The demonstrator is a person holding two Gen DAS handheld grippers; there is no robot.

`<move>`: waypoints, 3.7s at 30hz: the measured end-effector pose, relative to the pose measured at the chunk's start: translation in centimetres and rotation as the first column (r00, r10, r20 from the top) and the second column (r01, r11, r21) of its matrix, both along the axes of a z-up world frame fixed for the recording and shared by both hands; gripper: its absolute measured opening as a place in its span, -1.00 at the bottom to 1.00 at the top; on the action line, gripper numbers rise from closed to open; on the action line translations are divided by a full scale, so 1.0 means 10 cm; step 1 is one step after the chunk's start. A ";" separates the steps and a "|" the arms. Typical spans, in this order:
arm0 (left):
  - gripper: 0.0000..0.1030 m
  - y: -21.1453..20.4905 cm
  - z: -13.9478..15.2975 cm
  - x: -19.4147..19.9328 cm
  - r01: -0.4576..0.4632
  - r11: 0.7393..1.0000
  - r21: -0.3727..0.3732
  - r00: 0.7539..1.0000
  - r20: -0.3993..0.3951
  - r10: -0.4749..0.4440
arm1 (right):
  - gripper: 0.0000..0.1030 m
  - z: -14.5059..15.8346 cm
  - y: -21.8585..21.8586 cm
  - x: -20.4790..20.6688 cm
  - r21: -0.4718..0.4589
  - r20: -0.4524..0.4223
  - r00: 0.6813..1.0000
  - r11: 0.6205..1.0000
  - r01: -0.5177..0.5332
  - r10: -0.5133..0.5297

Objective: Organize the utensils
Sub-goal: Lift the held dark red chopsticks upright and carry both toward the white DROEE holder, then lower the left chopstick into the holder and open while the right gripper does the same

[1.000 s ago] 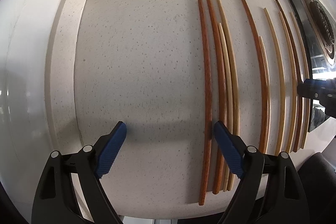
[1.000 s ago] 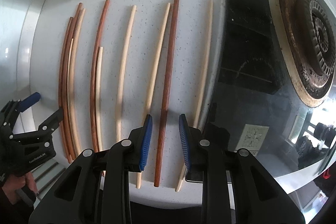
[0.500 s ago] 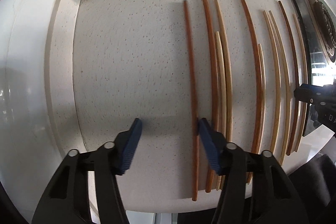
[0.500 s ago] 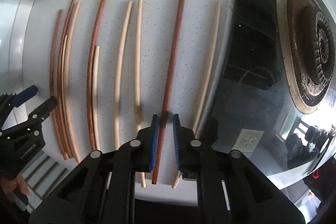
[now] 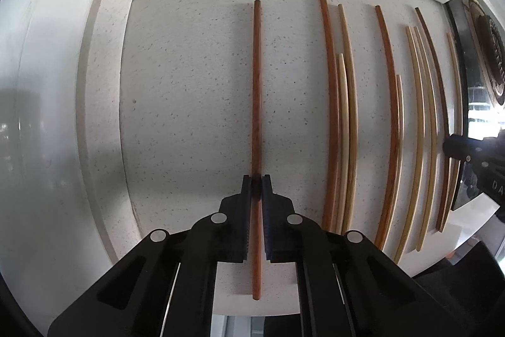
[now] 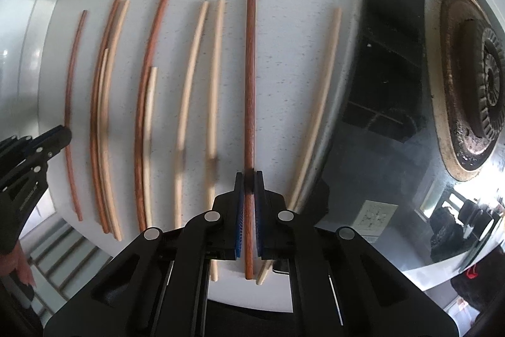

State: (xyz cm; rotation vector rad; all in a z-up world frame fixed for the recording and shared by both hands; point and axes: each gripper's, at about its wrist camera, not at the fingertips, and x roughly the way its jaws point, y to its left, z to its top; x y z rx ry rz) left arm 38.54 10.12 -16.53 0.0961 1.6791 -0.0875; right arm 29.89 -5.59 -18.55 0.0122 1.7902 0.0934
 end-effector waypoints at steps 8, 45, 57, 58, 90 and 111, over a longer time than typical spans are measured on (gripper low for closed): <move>-0.89 0.32 0.38 -0.21 -0.026 0.999 0.027 0.992 0.128 0.022 | -0.87 0.21 0.00 -0.07 0.100 0.088 0.996 0.995 0.003 -0.012; -0.89 -0.24 2.27 -0.24 -0.084 0.987 -0.137 0.625 0.765 0.159 | -0.87 1.80 -0.53 -0.17 0.261 0.763 0.646 0.927 -0.270 -0.026; -0.89 -0.41 2.65 -0.01 -0.030 0.988 -0.153 0.507 0.849 0.147 | -0.87 2.06 -0.72 0.00 0.234 0.848 0.528 0.926 -0.297 -0.044; -0.89 -0.43 2.67 0.03 -0.027 0.988 -0.152 0.495 0.857 0.145 | -0.87 2.06 -0.72 0.03 0.245 0.844 0.534 0.922 -0.299 -0.052; -0.89 -0.36 2.42 0.53 0.005 0.965 -0.263 0.352 0.904 0.245 | -0.87 1.91 -0.83 0.14 0.176 0.957 0.266 0.956 -0.234 -0.111; -0.88 -0.25 2.13 0.59 -0.007 0.953 -0.302 0.351 0.892 0.285 | -0.87 1.67 -0.69 0.20 0.146 0.957 0.278 0.964 -0.224 -0.081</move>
